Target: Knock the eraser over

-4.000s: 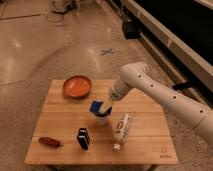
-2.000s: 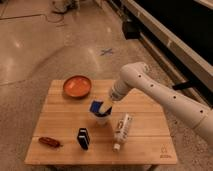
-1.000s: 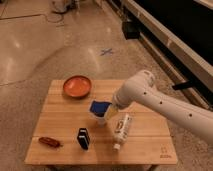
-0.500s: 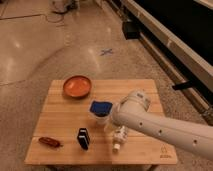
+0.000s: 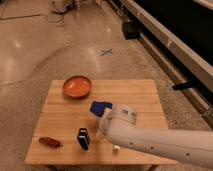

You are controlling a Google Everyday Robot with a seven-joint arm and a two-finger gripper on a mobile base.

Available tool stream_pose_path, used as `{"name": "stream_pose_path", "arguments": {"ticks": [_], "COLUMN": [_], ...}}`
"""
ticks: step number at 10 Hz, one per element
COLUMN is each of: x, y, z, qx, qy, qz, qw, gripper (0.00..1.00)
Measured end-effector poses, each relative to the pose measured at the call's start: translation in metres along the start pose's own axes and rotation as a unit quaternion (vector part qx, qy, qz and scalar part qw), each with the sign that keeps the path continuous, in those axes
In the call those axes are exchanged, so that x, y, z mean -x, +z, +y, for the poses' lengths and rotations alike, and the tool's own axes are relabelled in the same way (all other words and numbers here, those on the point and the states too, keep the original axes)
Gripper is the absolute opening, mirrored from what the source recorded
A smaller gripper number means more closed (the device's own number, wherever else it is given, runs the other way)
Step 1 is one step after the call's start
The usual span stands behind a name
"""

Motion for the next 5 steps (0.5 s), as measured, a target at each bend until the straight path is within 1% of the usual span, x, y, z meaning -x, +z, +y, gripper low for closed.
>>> {"name": "stream_pose_path", "arguments": {"ticks": [2, 5], "x": [-0.011, -0.031], "y": [0.011, 0.021], "z": [-0.007, -0.006], "qx": [0.001, 0.006], "qy": [-0.006, -0.016], "qz": [0.001, 0.009], "qw": [1.0000, 0.9998], "gripper": [0.80, 0.80]}}
